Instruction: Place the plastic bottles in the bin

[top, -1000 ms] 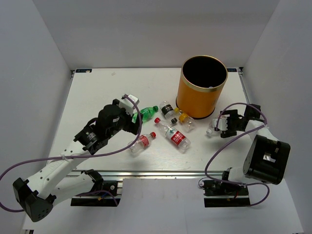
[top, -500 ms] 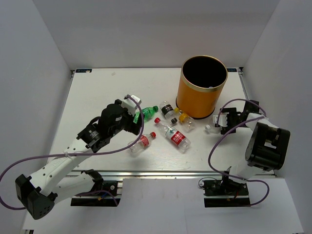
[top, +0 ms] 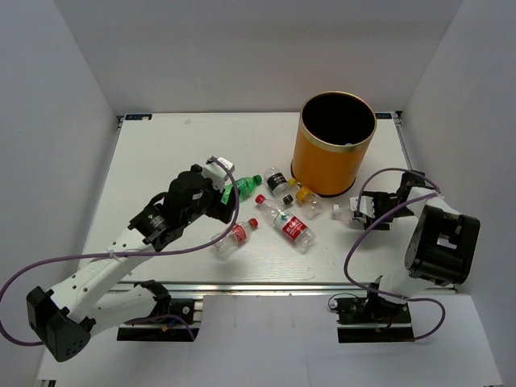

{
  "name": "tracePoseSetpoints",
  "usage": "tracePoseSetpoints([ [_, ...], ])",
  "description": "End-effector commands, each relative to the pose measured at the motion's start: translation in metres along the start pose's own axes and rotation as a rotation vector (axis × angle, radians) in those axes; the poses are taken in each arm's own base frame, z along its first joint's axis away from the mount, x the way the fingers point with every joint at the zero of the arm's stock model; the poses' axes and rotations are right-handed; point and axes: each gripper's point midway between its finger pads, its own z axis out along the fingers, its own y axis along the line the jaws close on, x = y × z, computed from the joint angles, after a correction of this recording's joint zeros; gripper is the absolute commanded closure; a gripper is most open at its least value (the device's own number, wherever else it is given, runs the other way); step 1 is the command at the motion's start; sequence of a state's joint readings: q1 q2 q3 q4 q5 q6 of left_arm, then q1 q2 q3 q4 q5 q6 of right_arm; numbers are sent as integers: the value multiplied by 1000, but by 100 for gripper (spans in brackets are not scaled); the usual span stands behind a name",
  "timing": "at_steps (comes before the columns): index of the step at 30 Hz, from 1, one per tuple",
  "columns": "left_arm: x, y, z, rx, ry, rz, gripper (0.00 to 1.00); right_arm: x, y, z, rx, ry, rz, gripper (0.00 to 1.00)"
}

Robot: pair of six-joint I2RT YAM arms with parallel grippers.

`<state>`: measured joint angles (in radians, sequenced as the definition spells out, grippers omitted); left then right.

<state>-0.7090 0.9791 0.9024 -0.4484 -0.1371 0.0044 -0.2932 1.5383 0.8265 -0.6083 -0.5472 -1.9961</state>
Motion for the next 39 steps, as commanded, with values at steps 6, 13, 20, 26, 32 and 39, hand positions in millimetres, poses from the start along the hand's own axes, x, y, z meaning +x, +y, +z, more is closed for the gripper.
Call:
tracePoseSetpoints([
  [6,4,-3,2,21,12,9,1,-16,12,-2,-115,-41,-349,56],
  [13,17,-9,12,44,68,6,1,-67,8,-24,-8,-166,-133,76],
  [20,50,-15,25,65,224,11,1,-174,-25,-103,105,-434,28,76],
  [26,49,-23,27,111,229,7,1,-238,-49,-157,153,-613,159,79],
  [32,58,-28,27,144,247,13,1,-277,-111,-210,237,-794,362,82],
  [39,79,-28,36,132,333,11,1,-288,-201,-253,463,-851,400,82],
])
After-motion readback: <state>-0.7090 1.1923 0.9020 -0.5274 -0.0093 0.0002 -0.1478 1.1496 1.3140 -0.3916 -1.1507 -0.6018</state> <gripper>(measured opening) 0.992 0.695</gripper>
